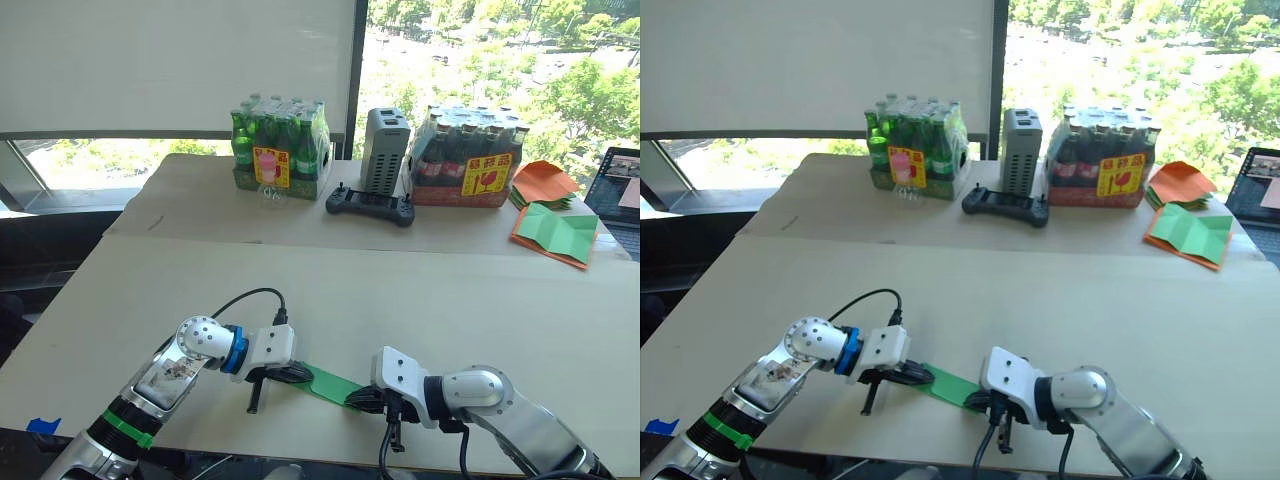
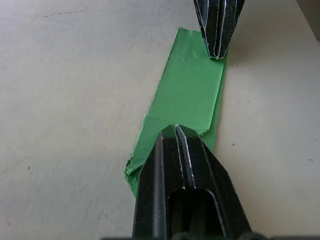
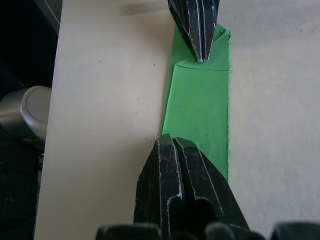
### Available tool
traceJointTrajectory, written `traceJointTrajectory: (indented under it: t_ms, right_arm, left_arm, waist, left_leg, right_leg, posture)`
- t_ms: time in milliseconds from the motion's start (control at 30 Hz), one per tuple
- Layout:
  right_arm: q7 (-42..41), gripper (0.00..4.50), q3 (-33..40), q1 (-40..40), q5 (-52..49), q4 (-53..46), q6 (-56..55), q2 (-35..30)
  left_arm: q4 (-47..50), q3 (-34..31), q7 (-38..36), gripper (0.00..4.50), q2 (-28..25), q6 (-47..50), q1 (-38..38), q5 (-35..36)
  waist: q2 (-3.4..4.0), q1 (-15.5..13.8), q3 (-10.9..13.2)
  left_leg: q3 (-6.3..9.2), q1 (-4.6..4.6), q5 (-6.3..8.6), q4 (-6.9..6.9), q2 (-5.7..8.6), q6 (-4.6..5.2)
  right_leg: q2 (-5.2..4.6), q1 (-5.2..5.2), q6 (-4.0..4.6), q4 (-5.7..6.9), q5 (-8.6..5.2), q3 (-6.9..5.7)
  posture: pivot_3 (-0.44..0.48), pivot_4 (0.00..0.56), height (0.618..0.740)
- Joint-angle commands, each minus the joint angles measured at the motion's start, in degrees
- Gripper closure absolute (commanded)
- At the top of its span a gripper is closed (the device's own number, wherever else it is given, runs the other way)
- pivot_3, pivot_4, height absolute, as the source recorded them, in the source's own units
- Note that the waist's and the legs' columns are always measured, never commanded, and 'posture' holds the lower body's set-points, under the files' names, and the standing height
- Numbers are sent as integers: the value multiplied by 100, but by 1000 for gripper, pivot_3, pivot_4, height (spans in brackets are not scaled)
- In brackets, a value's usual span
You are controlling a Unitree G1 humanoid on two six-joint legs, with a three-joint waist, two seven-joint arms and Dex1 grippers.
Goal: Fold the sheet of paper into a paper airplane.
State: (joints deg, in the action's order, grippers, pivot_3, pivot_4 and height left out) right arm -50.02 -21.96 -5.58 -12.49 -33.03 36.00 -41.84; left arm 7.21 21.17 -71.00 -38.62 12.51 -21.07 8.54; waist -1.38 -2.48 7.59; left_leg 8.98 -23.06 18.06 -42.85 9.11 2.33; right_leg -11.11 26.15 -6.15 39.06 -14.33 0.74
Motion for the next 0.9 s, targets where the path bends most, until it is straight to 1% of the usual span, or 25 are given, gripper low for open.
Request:
traceJointTrajectory:
  t_ms: [33, 167, 267, 367, 500, 733, 900]
  right_arm:
    - [-16, 4456, -177, 170, 72, 232, 411, -164]
    - [39, 4456, -222, 137, 138, 230, 427, -178]
    - [50, 4456, -245, 115, 137, 219, 456, -173]
    - [70, 4456, -281, 113, 147, 198, 476, -158]
    - [92, 4456, -302, 93, 149, 171, 498, -156]
    - [121, 4456, -278, 22, 114, 98, 615, -162]
    - [153, 4456, -308, -43, 96, 41, 703, -140]
  left_arm:
    - [76, -62, -35, 4500, 148, 110, -228, 158]
    - [177, -49, -67, 4500, 312, 340, -276, 328]
    - [164, -8, -71, 4500, 407, 393, -330, 325]
    - [-16, 158, -57, 4500, 566, 306, -435, 172]
    - [-247, 350, -13, 4500, 647, 78, -526, -126]
    - [-435, 566, 5, 4500, 504, -115, -570, -580]
    - [-456, 753, -194, 4500, 278, -43, -550, -774]
  waist:
    - [-1, -3, 0]
    - [-1, 19, -1]
    - [-1, 18, -1]
    - [-1, 13, -1]
    - [-2, 19, -1]
    - [-2, 22, -1]
    - [-4, 25, -3]
  left_leg:
    - [0, -1, 0, 0, 0, 0]
    - [-1, 0, 0, 1, -2, 0]
    - [-1, 0, 0, 1, -2, 0]
    - [-1, 0, 0, -1, -1, -1]
    - [-2, 0, 0, 0, -2, -1]
    - [-2, 0, 0, 0, -2, -1]
    - [-2, 4, 0, 1, -2, -1]
  right_leg:
    - [0, 0, 0, 0, 0, 0]
    - [0, 1, 0, -1, 0, 1]
    - [1, 0, 0, -1, 0, 1]
    - [0, -2, 0, -1, 0, 1]
    - [0, -1, 0, -1, 0, 2]
    - [1, 0, 0, -1, 0, 1]
    - [1, -3, 0, -1, 0, 1]
  posture:
    - [0, 150, 675]
    - [0, 150, 675]
    - [0, 150, 675]
    - [0, 150, 675]
    - [0, 150, 675]
    - [0, 150, 675]
    - [0, 150, 675]
